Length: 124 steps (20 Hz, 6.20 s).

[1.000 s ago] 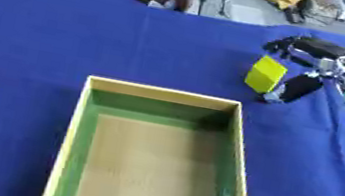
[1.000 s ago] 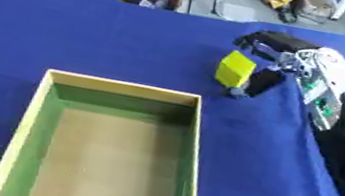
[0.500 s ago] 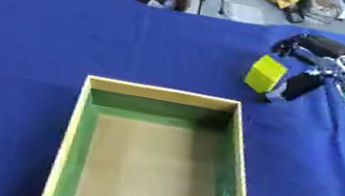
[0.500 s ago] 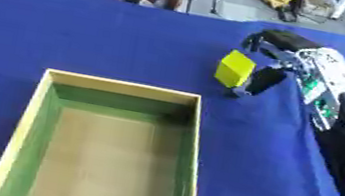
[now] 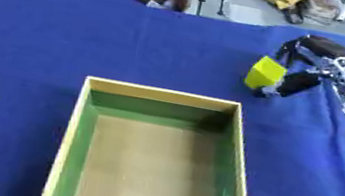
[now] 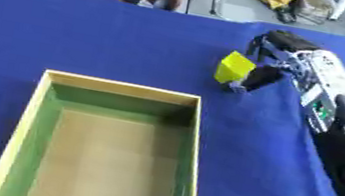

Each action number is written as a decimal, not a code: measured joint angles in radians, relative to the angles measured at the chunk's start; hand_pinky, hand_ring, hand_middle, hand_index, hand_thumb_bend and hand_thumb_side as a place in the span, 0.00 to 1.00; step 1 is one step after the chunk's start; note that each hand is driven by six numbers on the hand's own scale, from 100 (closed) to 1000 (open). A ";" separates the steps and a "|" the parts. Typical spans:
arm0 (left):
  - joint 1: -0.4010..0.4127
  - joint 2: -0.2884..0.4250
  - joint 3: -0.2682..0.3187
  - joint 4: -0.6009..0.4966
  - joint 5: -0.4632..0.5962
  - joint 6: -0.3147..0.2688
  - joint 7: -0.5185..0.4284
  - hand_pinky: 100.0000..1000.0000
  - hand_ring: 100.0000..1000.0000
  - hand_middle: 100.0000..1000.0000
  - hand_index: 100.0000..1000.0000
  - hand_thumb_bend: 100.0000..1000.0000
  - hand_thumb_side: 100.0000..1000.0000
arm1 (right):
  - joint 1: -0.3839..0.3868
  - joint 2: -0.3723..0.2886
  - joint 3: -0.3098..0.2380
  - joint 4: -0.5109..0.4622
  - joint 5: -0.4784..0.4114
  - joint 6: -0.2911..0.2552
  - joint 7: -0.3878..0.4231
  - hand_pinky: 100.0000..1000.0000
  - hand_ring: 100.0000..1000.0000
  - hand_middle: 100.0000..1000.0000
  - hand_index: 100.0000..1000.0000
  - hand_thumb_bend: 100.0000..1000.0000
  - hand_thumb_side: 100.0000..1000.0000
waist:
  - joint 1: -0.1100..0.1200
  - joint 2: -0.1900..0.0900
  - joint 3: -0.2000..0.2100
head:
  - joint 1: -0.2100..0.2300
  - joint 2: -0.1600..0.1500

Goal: Pick up objects on the table and place them in the box.

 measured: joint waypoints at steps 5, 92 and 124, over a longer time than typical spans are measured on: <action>0.000 0.000 0.000 0.000 0.000 0.001 -0.003 0.12 0.36 0.38 0.61 0.00 0.68 | 0.000 0.000 0.003 -0.012 -0.007 0.025 0.011 0.69 0.76 0.52 0.76 0.66 0.49 | -0.001 0.000 -0.001 | 0.001 0.000; 0.037 0.018 0.094 0.000 -0.002 0.067 0.187 0.14 0.37 0.38 0.59 0.00 0.63 | 0.236 0.137 0.303 -0.912 -0.377 0.162 0.183 0.29 0.40 0.05 0.14 0.00 0.00 | -0.026 -0.187 -0.018 | 0.061 0.115; 0.038 0.016 0.097 0.000 -0.007 0.068 0.172 0.14 0.37 0.38 0.59 0.00 0.63 | 0.282 0.140 0.365 -0.770 -0.188 -0.072 0.406 0.78 0.88 0.85 0.95 0.98 0.29 | -0.016 -0.178 -0.014 | 0.039 0.175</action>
